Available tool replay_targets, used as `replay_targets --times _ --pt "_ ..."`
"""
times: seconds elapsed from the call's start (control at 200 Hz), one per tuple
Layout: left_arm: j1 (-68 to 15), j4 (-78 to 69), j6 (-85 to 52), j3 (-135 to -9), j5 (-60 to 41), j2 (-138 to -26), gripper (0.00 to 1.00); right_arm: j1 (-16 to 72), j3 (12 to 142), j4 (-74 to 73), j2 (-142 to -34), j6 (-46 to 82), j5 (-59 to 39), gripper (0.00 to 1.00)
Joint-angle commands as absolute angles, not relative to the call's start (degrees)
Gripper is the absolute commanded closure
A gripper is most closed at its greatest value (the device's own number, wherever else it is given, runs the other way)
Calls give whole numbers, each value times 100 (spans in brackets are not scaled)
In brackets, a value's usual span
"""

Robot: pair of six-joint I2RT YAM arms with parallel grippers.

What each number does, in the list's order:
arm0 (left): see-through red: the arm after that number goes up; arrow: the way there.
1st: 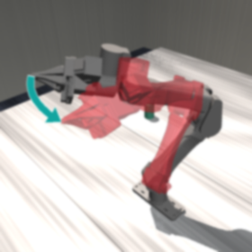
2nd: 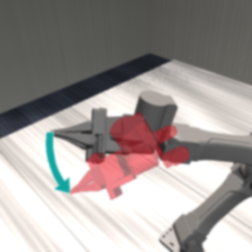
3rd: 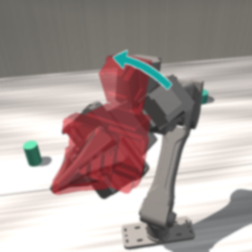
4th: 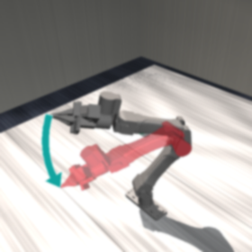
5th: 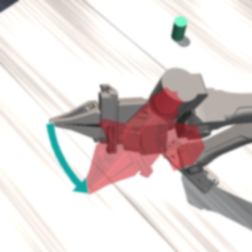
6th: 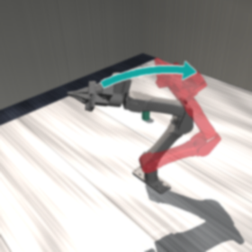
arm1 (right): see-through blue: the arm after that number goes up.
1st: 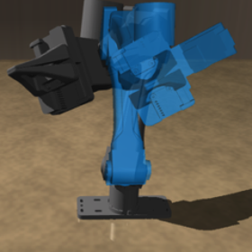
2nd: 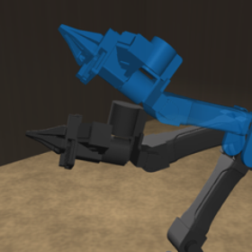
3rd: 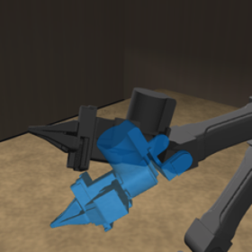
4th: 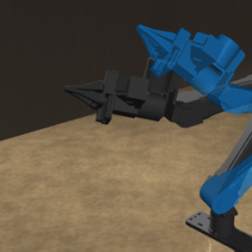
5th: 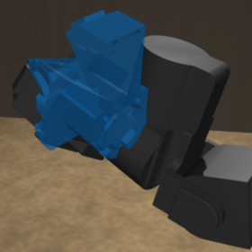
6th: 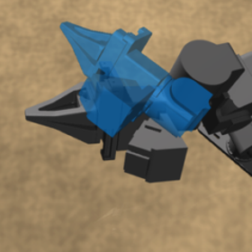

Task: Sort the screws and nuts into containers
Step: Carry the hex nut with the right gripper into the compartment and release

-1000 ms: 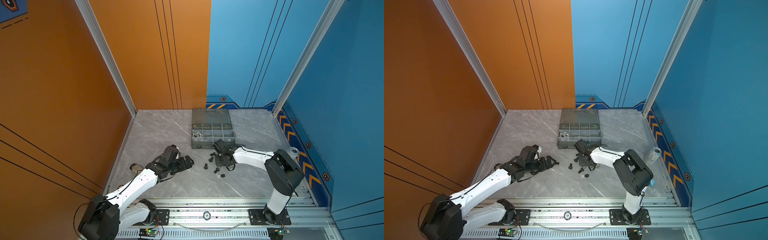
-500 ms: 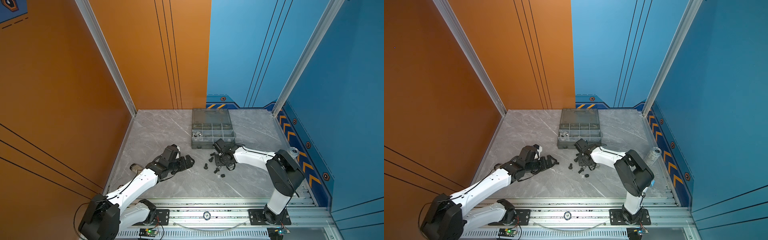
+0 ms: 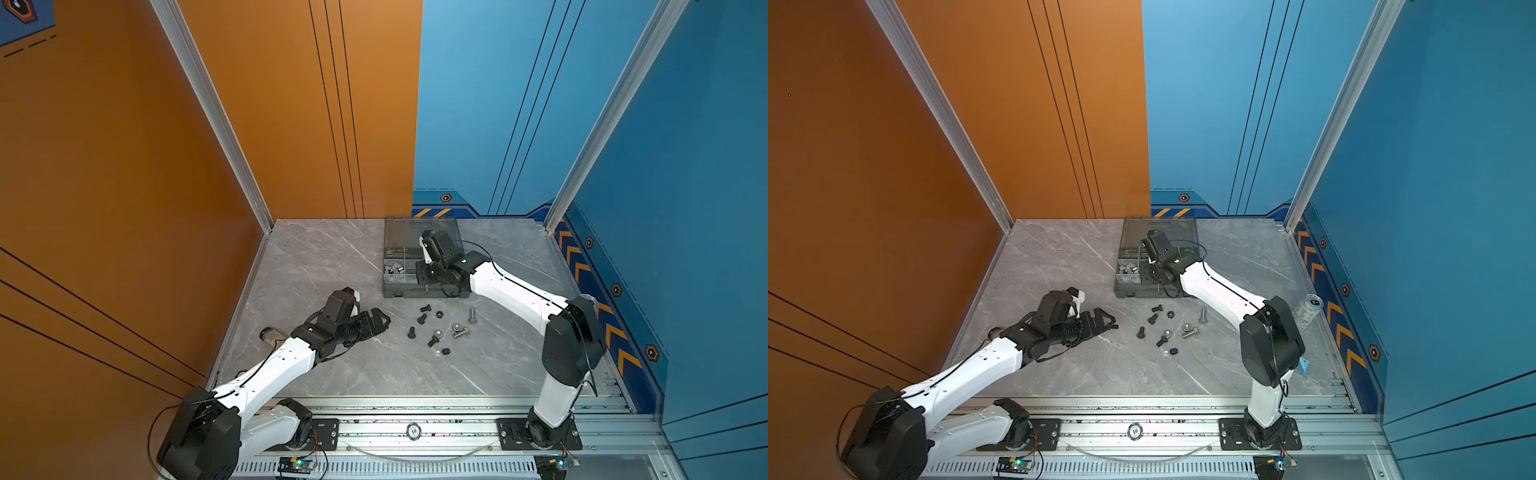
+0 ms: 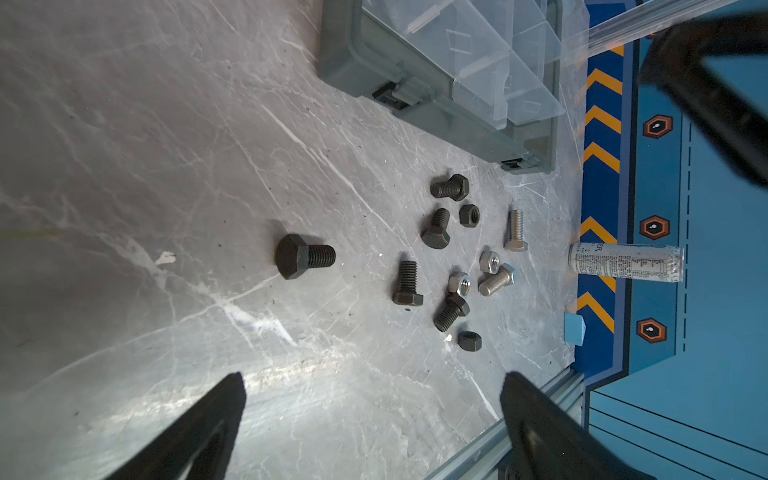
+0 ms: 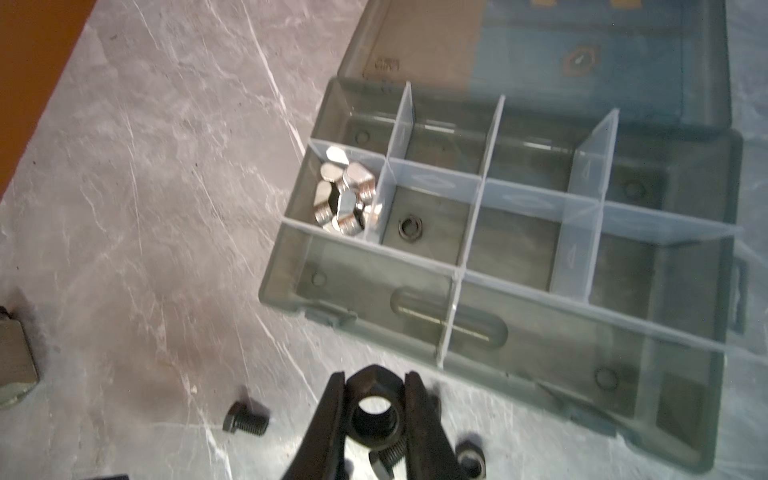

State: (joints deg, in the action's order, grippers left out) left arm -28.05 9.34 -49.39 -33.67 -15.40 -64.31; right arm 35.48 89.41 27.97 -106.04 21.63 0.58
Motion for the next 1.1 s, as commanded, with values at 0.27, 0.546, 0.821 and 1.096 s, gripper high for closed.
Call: replay_targets --times 0.27,0.546,0.821,1.096 --pt "-2717 756 -4987 -3270 -1755 -6426 2 3205 10528 3006 -12233 2056 193 100" --pt "-2689 733 -4989 -3269 -1786 -6447 2 3130 10717 3074 -12644 2068 146 99" --pt "-2670 713 -4990 -3296 -1810 -6482 2 3123 10617 3146 -12605 2025 141 75" --pt "-2665 687 -5000 -3296 -1831 -6495 2 3094 10545 3217 -12345 1970 61 57"
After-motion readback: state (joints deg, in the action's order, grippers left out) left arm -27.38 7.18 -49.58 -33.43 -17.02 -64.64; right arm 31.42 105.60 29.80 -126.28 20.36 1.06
